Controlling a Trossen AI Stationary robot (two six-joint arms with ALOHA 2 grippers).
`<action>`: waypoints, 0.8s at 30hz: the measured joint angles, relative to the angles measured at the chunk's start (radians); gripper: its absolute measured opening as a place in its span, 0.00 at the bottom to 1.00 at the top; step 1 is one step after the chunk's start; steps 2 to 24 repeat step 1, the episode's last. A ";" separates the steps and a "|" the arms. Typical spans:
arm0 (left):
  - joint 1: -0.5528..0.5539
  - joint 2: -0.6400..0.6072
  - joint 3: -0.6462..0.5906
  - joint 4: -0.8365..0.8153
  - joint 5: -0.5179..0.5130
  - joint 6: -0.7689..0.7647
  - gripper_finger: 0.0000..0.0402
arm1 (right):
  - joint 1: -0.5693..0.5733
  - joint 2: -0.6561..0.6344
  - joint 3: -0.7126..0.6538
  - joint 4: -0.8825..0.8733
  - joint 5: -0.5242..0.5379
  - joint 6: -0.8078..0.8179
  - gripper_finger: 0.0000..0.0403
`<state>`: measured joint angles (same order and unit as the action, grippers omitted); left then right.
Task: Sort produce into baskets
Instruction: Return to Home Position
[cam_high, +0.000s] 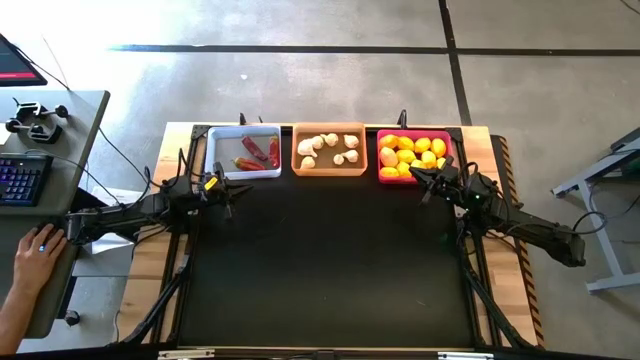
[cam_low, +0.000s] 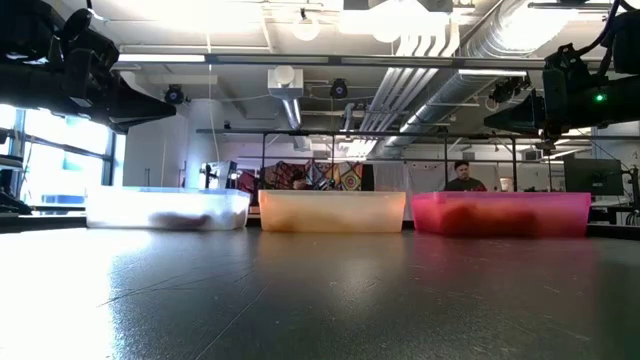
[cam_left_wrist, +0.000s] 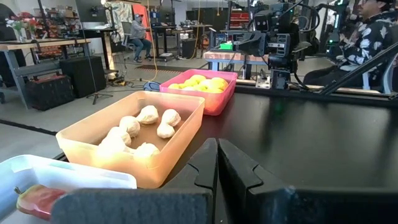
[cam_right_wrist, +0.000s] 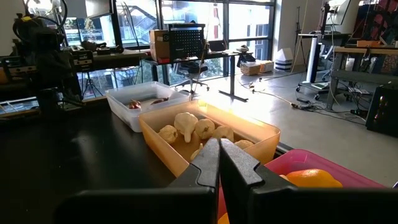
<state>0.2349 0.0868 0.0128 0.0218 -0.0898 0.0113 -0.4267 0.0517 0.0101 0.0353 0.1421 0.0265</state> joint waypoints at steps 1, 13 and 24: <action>0.000 0.000 0.000 0.000 0.000 0.000 0.00 | 0.000 0.000 0.000 0.000 0.000 0.000 0.00; 0.000 0.000 0.000 0.000 0.000 0.000 0.00 | 0.000 0.000 0.000 0.000 0.000 0.000 0.00; 0.000 0.000 0.000 0.000 0.000 0.000 0.00 | 0.000 0.000 0.000 0.000 0.000 0.000 0.00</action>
